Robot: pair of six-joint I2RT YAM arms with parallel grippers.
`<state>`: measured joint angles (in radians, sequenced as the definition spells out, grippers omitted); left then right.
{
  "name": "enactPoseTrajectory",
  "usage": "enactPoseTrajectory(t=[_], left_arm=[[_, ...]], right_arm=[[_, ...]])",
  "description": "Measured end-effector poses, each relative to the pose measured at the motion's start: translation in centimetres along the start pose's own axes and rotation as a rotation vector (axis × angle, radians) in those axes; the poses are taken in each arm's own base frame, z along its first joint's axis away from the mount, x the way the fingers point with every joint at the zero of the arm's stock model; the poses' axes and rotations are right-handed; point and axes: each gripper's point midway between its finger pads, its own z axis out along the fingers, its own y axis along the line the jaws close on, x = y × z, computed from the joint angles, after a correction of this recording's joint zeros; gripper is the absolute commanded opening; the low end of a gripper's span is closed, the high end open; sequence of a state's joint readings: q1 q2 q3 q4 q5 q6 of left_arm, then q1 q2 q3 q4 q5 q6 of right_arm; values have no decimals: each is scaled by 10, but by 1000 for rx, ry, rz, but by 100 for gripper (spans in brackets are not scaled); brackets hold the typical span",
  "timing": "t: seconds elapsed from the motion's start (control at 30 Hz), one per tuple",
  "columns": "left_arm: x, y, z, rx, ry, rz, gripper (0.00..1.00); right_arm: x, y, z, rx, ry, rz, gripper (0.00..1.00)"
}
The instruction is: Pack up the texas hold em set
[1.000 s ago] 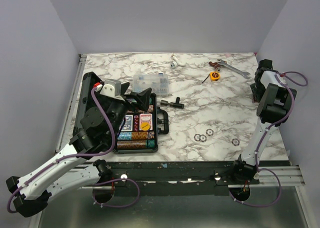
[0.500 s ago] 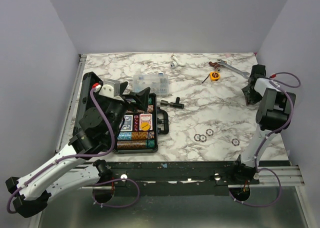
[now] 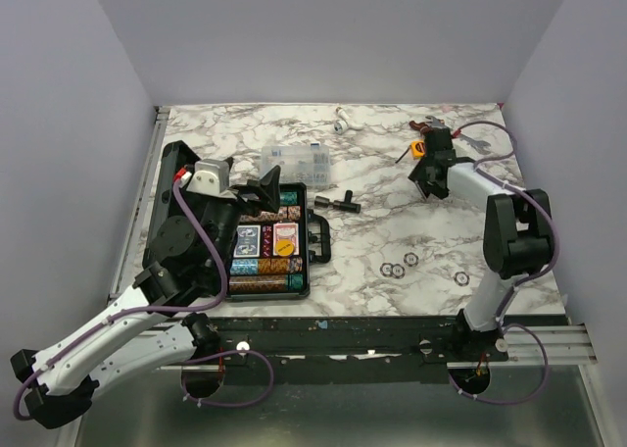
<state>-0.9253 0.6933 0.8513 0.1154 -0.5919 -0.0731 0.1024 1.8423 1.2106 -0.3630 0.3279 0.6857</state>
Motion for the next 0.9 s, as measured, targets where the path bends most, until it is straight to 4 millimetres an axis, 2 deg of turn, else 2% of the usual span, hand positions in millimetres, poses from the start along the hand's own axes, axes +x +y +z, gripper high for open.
enactPoseTrajectory(t=[0.13, 0.23, 0.3, 0.4, 0.5, 0.57, 0.67, 0.73, 0.9], left_arm=[[-10, 15, -7, -46, -48, 22, 98], [-20, 24, -11, -78, -84, 29, 98], [-31, 32, -16, -107, -124, 25, 98], [-39, 41, -20, -138, -159, 22, 98], [-41, 46, -22, -158, -179, 27, 98], [-38, 48, -22, -166, -182, 38, 98], [-35, 50, -22, -177, -179, 56, 98], [-36, 50, -22, -179, -183, 58, 98], [-39, 51, -22, -182, -192, 60, 98]], right_arm=[[24, 55, -37, -155, -23, -93, 22], [56, 107, -73, -305, -26, -176, 22], [89, 142, -100, -418, -10, -238, 22], [150, 191, -149, -605, 48, -330, 23], [207, 235, -197, -769, 108, -408, 23], [236, 261, -226, -865, 146, -442, 23], [266, 288, -253, -968, 201, -468, 26], [281, 298, -260, -1008, 227, -490, 27], [311, 302, -249, -1034, 229, -622, 28]])
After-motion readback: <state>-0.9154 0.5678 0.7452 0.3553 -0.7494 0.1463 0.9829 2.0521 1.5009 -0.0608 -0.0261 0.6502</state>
